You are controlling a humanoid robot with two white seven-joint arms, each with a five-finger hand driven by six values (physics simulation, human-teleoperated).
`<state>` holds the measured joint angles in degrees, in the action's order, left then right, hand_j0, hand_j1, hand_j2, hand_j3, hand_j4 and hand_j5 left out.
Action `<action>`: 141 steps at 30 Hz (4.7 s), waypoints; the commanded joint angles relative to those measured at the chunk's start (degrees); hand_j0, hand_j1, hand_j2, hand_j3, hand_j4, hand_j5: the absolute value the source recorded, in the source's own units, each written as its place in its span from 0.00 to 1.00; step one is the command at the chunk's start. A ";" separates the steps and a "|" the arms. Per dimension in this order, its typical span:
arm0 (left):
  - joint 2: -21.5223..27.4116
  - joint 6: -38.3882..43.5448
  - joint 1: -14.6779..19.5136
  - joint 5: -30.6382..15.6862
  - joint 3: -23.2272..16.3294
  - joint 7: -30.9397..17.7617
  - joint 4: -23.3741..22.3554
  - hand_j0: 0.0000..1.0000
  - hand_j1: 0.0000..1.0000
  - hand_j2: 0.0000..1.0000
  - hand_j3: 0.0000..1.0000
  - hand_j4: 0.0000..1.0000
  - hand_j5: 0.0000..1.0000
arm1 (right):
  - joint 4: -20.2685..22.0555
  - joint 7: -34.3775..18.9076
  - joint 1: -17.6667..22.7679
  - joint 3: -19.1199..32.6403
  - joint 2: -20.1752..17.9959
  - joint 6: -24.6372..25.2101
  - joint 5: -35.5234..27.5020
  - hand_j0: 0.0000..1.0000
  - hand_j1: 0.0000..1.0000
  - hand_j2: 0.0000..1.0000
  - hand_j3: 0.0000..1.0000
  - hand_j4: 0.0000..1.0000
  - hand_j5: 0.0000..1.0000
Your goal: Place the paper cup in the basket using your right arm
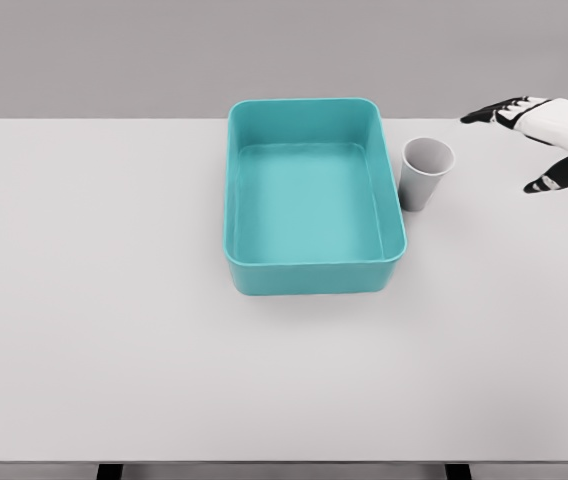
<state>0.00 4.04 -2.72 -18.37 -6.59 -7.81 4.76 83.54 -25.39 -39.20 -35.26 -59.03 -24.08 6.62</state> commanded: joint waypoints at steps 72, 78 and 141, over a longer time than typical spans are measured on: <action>0.00 0.00 0.00 0.00 -0.01 -0.01 -0.01 1.00 1.00 1.00 1.00 1.00 1.00 | -41.97 -9.61 0.18 7.84 31.25 1.05 -33.34 1.00 1.00 1.00 1.00 1.00 1.00; 0.00 0.00 0.00 0.00 -0.01 -0.01 -0.01 1.00 1.00 1.00 1.00 1.00 1.00 | -42.84 -9.61 -0.09 7.67 32.22 0.96 -33.17 1.00 1.00 1.00 1.00 1.00 1.00; 0.00 0.00 0.00 0.00 -0.01 -0.01 -0.01 1.00 1.00 1.00 1.00 1.00 1.00 | -10.15 -9.61 1.05 13.56 29.67 -4.23 -18.05 0.73 0.73 0.73 0.73 0.73 0.73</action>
<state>0.00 4.04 -2.72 -18.36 -6.58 -7.81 4.76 68.81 -35.04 -38.06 -21.50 -29.51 -28.53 -13.62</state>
